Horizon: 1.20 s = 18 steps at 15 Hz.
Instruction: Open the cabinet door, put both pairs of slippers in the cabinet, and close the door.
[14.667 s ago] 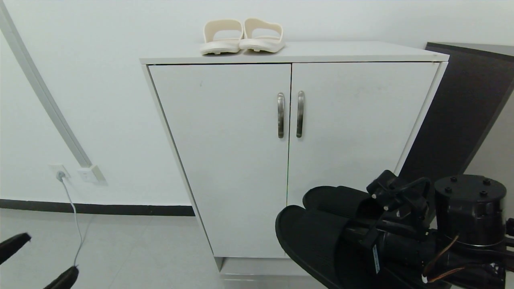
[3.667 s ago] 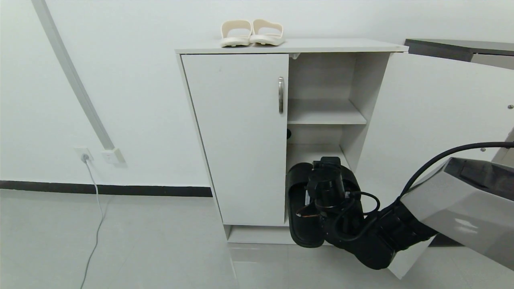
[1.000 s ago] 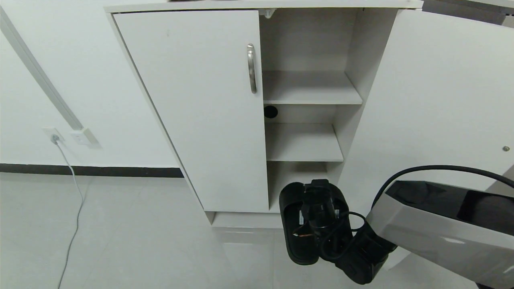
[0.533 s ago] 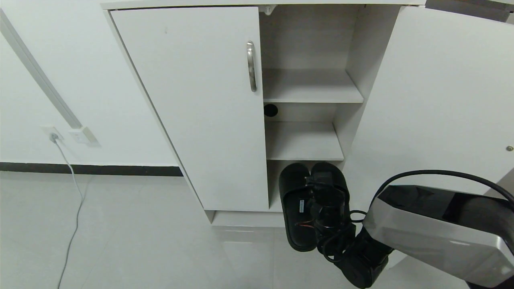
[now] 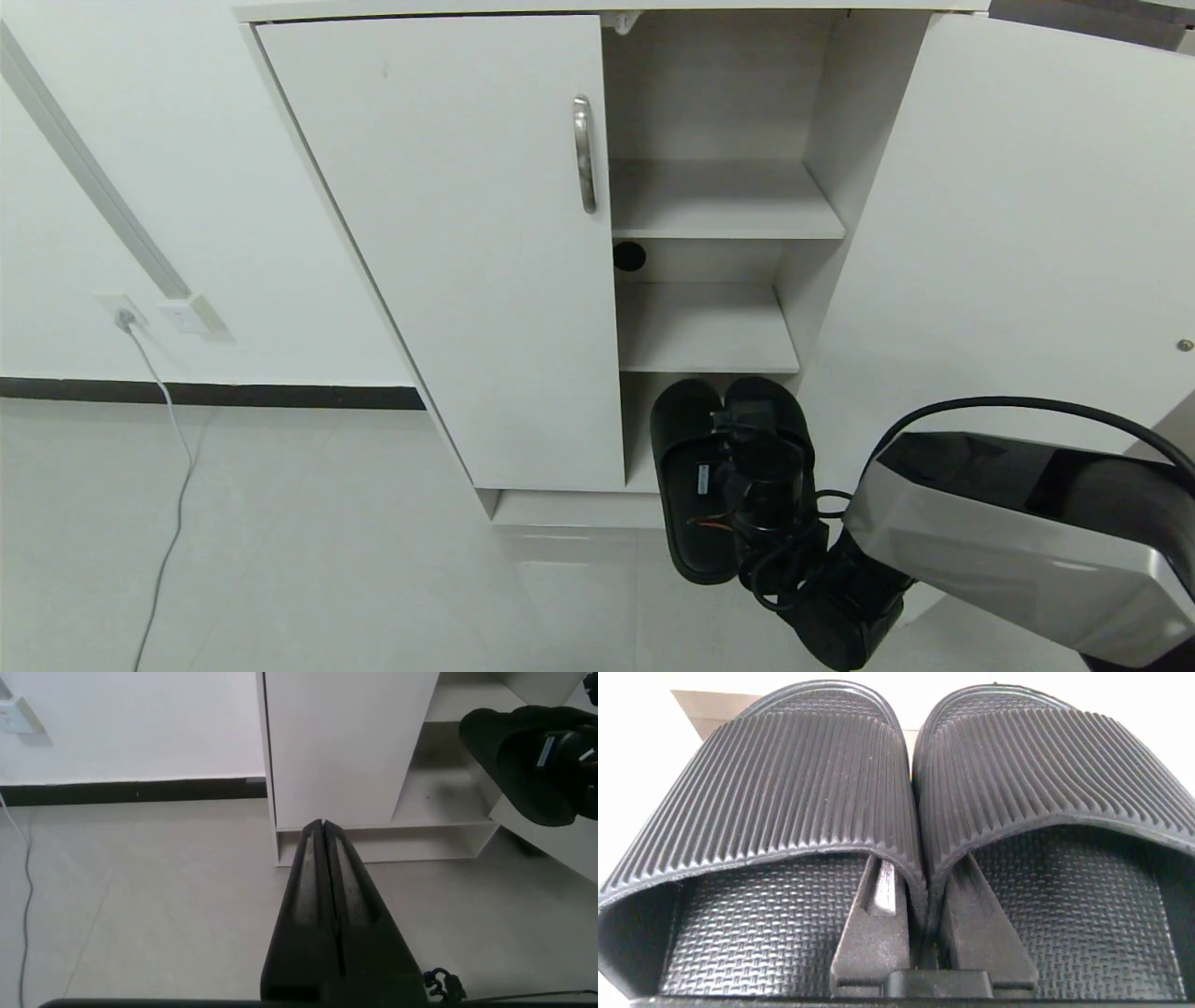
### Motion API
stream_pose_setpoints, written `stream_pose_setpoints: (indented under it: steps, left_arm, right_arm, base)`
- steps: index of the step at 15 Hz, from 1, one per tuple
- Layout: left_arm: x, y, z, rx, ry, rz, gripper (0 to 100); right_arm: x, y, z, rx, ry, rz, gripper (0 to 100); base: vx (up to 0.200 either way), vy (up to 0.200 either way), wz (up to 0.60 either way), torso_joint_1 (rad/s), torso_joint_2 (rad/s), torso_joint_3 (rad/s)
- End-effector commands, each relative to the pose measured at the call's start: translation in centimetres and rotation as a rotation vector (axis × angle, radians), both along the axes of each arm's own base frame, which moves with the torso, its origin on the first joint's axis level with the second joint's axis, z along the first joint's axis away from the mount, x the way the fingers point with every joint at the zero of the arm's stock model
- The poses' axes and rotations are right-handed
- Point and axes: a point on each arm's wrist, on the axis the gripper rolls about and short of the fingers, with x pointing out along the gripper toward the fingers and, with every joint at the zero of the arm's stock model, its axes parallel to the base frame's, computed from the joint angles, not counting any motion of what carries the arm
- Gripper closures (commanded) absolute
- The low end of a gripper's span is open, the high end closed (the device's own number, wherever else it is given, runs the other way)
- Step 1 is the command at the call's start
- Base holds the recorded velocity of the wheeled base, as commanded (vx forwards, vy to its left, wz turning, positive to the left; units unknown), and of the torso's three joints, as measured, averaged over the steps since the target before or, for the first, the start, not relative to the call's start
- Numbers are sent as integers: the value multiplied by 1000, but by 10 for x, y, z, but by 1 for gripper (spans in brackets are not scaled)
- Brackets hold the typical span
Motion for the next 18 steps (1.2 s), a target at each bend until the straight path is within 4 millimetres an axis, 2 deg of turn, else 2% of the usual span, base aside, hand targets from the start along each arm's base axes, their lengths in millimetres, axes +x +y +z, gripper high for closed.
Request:
stream_pose_setpoints:
  steps: [1,12,14,18]
  left_arm:
    - [0,0,0,0,2,0,100]
    - [0,0,0,0,2,0,100]
    - [0,0,0,-1,0,0,100]
    - [0,0,0,-1,2,0,100]
  right_arm:
    - [0,0,3,4,-5,1,100]
    - [0,0,4,6,-7,-1,100]
    - [1,0,4,4,-8,-1,100]
    - [21,-3,12,-8,-8,-5,100]
  base:
    - [200,0,0,2,2,2]
    - [200,0,0,3,2,2]
    - [0,0,0,0,0,0]
    - [0,0,0,0,0,0]
